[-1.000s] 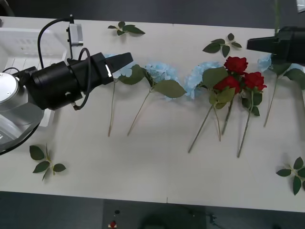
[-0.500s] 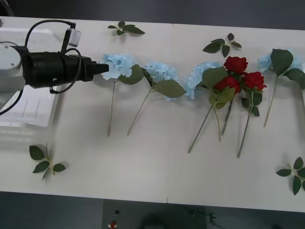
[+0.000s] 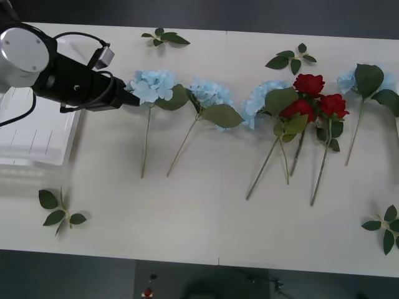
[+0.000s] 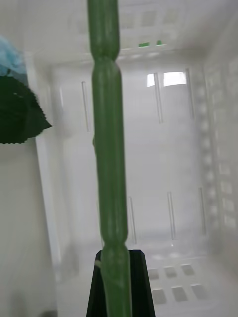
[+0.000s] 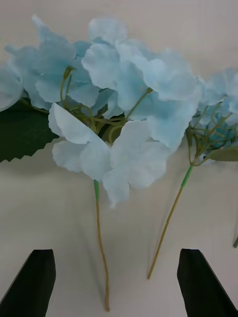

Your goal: Put the red flowers into the right box and the blue flowers into the left box

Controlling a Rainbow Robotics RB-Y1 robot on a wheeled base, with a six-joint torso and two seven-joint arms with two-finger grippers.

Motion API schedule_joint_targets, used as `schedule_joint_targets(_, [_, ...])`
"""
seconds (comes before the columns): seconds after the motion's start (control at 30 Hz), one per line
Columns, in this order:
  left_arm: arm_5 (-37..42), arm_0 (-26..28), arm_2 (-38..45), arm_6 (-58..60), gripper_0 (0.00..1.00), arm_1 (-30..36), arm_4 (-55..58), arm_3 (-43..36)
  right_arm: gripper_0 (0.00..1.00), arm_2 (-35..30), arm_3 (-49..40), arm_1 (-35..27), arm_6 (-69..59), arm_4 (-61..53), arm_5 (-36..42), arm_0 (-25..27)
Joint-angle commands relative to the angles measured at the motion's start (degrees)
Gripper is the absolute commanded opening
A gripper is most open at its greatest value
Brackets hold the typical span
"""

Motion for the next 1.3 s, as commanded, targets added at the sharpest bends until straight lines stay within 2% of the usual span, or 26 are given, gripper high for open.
schedule_joint_targets(0.03, [-0.53,-1.25,0.03,7.22,0.71,-3.89,-7.38,-3.27,0.00,-1.25,-0.35,-2.49,1.17,0.36,-2.44,4.82])
schedule_joint_targets(0.27, [-3.43,-1.34,0.03,9.77,0.71,-11.18,-25.75,-4.94,0.00,-1.25,-2.19,-1.87,2.31,0.89,-8.24,10.54])
schedule_joint_targets(0.43, [-3.96,-0.72,0.03,9.77,0.71,-14.00,-33.75,-4.94,0.00,-1.34,-1.93,-0.46,2.49,1.16,-10.35,10.71])
schedule_joint_targets(0.63, [-8.27,2.18,-0.49,9.24,0.71,-15.58,-39.38,-4.94,0.01,-1.34,-1.84,0.50,2.49,1.60,-13.16,10.71])
schedule_joint_targets(0.7, [-9.41,2.79,-1.55,9.24,0.71,-15.84,-41.48,-4.94,0.55,-1.34,-1.84,0.77,2.57,1.86,-14.04,10.71])
schedule_joint_targets(0.73, [-10.20,3.14,-2.16,9.51,0.71,-15.84,-42.63,-4.85,0.90,-1.25,-1.84,0.85,2.66,2.03,-14.39,10.71])
schedule_joint_targets(0.77, [-10.91,3.58,-2.60,9.60,0.71,-15.93,-43.77,-4.94,1.00,-1.34,-1.93,0.94,2.66,2.03,-14.48,10.71])
schedule_joint_targets(0.93, [-13.01,5.52,-2.78,9.77,0.71,-16.11,-47.55,-4.85,1.00,-1.34,-2.02,1.03,3.01,2.03,-14.57,10.71])
schedule_joint_targets(1.3, [-13.45,6.31,-2.78,10.39,0.70,-16.99,-50.63,-4.76,1.00,-1.61,-3.60,1.03,3.19,1.51,-14.48,10.63])
